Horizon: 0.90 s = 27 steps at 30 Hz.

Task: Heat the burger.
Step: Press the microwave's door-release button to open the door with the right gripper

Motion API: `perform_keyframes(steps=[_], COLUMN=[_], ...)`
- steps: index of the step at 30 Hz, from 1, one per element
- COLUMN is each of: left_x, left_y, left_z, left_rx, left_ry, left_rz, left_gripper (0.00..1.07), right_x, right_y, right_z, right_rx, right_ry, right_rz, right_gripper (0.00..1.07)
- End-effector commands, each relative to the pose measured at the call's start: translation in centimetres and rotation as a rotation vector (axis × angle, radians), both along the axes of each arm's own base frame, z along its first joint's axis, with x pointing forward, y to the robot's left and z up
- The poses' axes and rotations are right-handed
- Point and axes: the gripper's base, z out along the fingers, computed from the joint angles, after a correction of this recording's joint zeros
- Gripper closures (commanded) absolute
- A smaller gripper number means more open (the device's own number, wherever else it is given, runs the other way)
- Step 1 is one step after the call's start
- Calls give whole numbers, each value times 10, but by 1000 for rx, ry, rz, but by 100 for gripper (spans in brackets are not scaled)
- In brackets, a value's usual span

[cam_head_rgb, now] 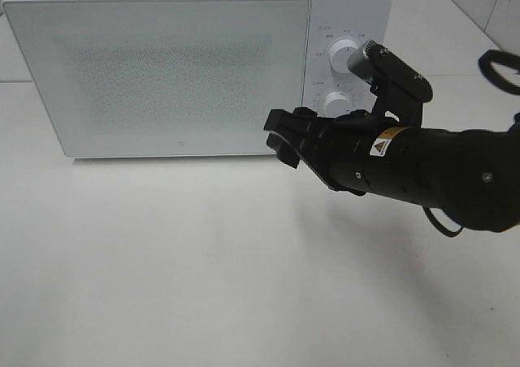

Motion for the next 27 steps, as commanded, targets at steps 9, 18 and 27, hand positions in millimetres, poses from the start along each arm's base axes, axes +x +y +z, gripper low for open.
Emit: perform_keyframes(steps=[9, 18, 27], left_x=[-3, -3, -3], left_y=[-1, -1, -1], left_z=[0, 0, 0], left_rx=[-3, -3, -3], left_ry=[-23, -23, -23], left_rz=[-5, -5, -5], left_gripper=[4, 4, 4], right_x=[-21, -30, -63], right_y=[-21, -48, -75], right_z=[39, 90, 116], right_rx=[-349, -567, -645], right_ry=[22, 83, 167], right_rz=[375, 420, 417], right_gripper=[39, 33, 26])
